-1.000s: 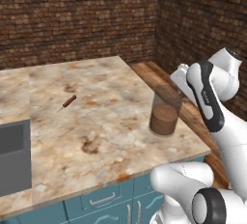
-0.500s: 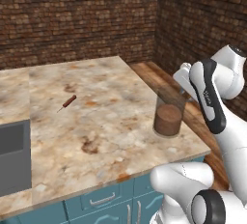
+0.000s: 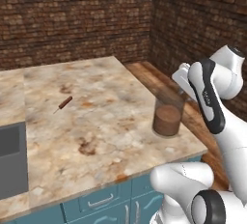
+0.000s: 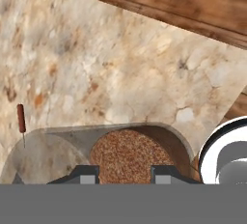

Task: Pick the jar and candle from the dining table and place them in the open cabinet. Close the cabinet after placing the objects.

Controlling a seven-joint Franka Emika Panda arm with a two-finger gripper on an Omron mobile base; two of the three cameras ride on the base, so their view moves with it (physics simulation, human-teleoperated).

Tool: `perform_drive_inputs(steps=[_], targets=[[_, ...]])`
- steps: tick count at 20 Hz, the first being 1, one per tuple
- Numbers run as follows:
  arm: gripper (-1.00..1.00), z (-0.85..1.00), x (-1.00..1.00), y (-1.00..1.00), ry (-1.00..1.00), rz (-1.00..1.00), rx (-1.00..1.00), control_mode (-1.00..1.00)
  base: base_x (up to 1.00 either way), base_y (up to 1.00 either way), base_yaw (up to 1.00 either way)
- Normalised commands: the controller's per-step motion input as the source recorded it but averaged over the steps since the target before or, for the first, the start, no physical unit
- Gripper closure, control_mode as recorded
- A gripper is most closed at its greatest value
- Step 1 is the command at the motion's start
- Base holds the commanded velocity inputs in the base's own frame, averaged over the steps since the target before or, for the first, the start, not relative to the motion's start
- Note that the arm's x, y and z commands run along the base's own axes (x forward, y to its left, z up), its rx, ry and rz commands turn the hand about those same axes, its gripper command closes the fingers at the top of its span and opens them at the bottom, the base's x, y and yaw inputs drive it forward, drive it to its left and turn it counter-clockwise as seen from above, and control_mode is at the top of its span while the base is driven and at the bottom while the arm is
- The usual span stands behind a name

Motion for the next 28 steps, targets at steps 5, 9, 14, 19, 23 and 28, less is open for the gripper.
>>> perform_drive_inputs(steps=[5, 9, 14, 19, 23, 28], targets=[[1.0, 0.0, 0.0, 0.0, 0.0, 0.0, 0.0, 1.0, 0.0, -0.03, -0.46], [1.0, 0.0, 0.0, 0.0, 0.0, 0.0, 0.0, 1.0, 0.0, -0.06, -0.46], [1.0, 0.0, 0.0, 0.0, 0.0, 0.0, 0.0, 1.0, 0.0, -0.12, -0.43], [1.0, 0.0, 0.0, 0.0, 0.0, 0.0, 0.0, 1.0, 0.01, -0.19, -0.4], [1.0, 0.0, 0.0, 0.0, 0.0, 0.0, 0.0, 1.0, 0.02, -0.18, -0.39], [1.0, 0.0, 0.0, 0.0, 0.0, 0.0, 0.0, 1.0, 0.03, -0.09, -0.4]])
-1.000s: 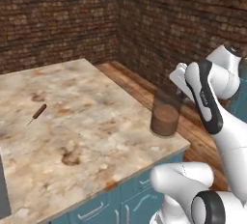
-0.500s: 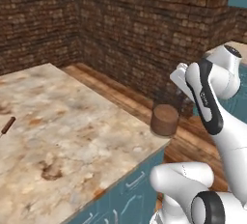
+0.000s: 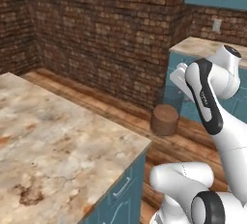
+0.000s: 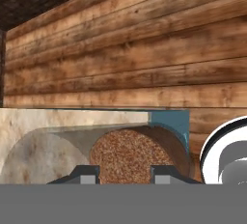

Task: Pick the jar and candle from the dining table and place them in the open cabinet. Close the cabinet after placing the objects.

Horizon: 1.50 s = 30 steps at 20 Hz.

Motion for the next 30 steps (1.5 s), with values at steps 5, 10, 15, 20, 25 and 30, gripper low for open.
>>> perform_drive_inputs(steps=[5, 10, 15, 20, 25, 30], targets=[[1.0, 0.0, 0.0, 0.0, 0.0, 0.0, 0.0, 1.0, 0.01, -0.11, -0.4], [1.0, 0.0, 0.0, 0.0, 0.0, 0.0, 0.0, 1.0, 0.02, -0.15, -0.4], [1.0, 0.0, 0.0, 0.0, 0.0, 0.0, 0.0, 1.0, 0.06, -0.21, -0.37], [1.0, 0.0, 0.0, 0.0, 0.0, 0.0, 0.0, 1.0, 0.06, -0.16, -0.38], [1.0, 0.0, 0.0, 0.0, 0.0, 0.0, 0.0, 1.0, 0.04, -0.14, -0.38], [1.0, 0.0, 0.0, 0.0, 0.0, 0.0, 0.0, 1.0, 0.39, -0.12, -0.26]])
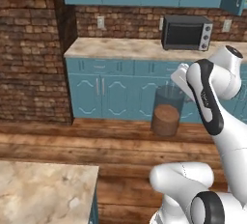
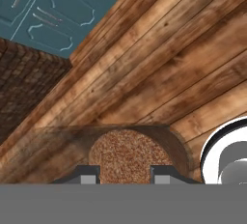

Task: Pick the jar and candle from the dining table and place them in the open cabinet. Close the cabinet after placing the objects.

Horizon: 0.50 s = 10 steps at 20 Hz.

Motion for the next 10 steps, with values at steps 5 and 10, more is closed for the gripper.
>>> perform_drive_inputs(steps=[5, 10], targets=[[1.0, 0.0, 0.0, 0.0, 0.0, 0.0, 0.0, 1.0, 0.46, -0.11, -0.26], [1.0, 0.0, 0.0, 0.0, 0.0, 0.0, 0.0, 1.0, 0.47, -0.16, -0.24]])
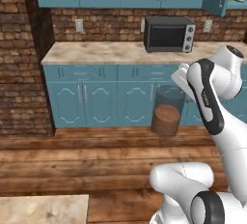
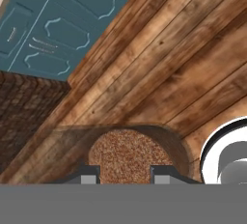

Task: Pick the jar and candle from the dining table and place them in the open cabinet. Close the cabinet after placing the objects.

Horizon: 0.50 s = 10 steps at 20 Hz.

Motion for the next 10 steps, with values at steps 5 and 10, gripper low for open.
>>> perform_drive_inputs(steps=[5, 10], targets=[[1.0, 0.0, 0.0, 0.0, 0.0, 0.0, 0.0, 1.0, 0.52, -0.35, -0.18], [1.0, 0.0, 0.0, 0.0, 0.0, 0.0, 0.0, 1.0, 0.47, -0.48, -0.16]])
